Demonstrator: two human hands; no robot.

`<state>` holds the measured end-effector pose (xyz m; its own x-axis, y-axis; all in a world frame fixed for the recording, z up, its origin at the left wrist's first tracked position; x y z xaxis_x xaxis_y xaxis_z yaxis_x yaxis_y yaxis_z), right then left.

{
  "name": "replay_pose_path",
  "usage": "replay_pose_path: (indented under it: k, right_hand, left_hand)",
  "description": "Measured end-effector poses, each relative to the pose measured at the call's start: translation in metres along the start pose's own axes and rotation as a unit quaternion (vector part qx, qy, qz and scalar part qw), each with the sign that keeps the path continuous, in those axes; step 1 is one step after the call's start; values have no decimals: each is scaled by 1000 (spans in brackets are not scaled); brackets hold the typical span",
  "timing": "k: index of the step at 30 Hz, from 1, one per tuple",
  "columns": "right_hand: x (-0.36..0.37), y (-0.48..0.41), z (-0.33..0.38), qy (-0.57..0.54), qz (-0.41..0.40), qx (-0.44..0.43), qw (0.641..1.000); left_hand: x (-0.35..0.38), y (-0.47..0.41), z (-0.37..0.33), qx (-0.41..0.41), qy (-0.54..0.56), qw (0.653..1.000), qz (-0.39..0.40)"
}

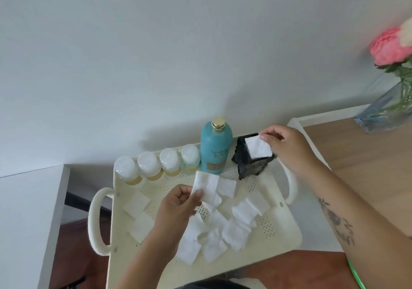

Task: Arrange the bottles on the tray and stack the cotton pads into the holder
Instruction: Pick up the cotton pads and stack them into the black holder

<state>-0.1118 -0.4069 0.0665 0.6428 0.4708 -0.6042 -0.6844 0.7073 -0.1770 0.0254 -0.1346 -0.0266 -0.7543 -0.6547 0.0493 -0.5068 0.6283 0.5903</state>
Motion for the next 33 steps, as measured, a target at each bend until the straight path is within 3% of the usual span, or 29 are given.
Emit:
replay_pose_path:
  k: [6,13,16,20,23,29,33]
  right_hand:
    - [18,-27,-25,23,119,-8,993]
    - [27,-24,-42,22,118,7,993]
    - [21,-22,-37,92,93,-61,989]
    - [4,-11,-9,157,9,-218,963]
    - [16,-2,-7,183,57,-254,948]
    - [48,6,-20,285,178,-237,912]
    - [57,7,-26,306,214,-216,902]
  left_hand:
    - [30,1,-6,-3,8,999,-31]
    - [58,5,-2,-10,33,997,-63]
    - [66,7,0,-13,34,997,-70]
    - [72,8,2,-20,35,996,-81]
    - [74,8,2,-23,40,995,-85]
    - [78,7,1,-22,44,995,-90]
    - [79,6,0,-21,50,994,-93]
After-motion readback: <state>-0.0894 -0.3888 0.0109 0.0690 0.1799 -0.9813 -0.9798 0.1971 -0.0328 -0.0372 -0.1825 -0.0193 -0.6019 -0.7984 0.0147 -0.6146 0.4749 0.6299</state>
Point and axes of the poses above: each hand's wrist, its own y-axis away from the middle knuckle, its own x-axis out of the palm, z = x × y, the point moved 9 cm from there along -y, towards the middle knuckle, and after that the axes turned 12 degrees about -x, right-handed, at the moved point
